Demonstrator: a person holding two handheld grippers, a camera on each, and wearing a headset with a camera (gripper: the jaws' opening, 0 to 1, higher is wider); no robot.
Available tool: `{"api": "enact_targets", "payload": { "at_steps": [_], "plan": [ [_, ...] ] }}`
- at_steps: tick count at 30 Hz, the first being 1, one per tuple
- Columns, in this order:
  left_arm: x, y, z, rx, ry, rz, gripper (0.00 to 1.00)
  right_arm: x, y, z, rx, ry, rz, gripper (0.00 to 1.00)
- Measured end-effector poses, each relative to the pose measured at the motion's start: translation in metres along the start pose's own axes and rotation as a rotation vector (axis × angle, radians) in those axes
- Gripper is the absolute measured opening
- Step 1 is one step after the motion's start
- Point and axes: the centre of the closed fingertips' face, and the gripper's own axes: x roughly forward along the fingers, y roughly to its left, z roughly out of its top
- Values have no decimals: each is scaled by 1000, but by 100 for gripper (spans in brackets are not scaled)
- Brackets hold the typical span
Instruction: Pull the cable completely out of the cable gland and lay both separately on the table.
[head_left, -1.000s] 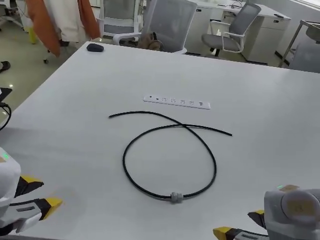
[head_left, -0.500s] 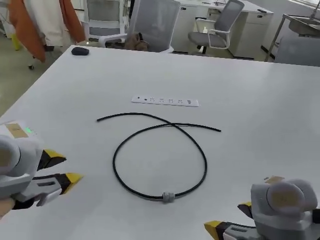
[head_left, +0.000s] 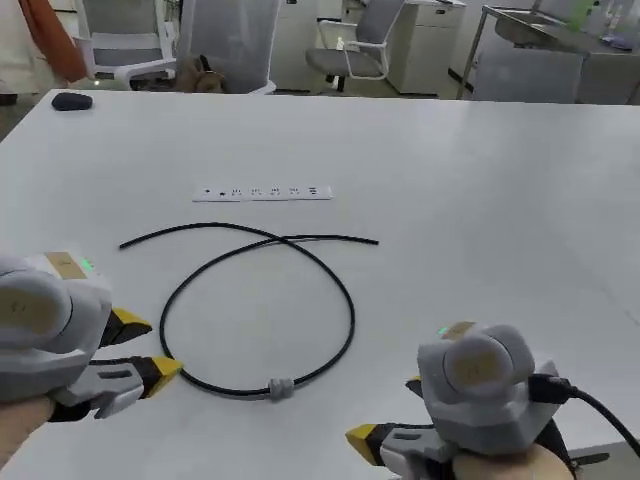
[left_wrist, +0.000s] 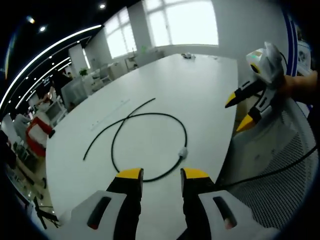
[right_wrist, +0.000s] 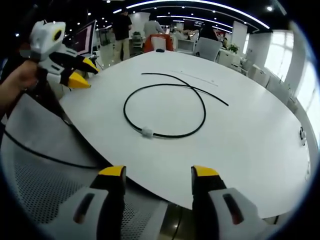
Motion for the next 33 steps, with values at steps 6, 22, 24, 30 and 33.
{"api": "enact_targets", "payload": {
  "at_steps": [6,22,24,30,33],
  "plan": [
    [29,-16,11,55,19,-75,32,0,-2,-1,12,1,-2,54],
    [101,-50,9,176,129,-270,34,2,1,-3,-2,19,18,51],
    [110,-51,1,177,161,-281,34,2,0,-3,2,19,16,51],
    [132,-51,-19,144,200,-300,32,2,-1,-3,10,25,12,51],
    [141,-53,-26,132,208,-308,31,3,-1,-4,11,31,13,51]
  ]
}}
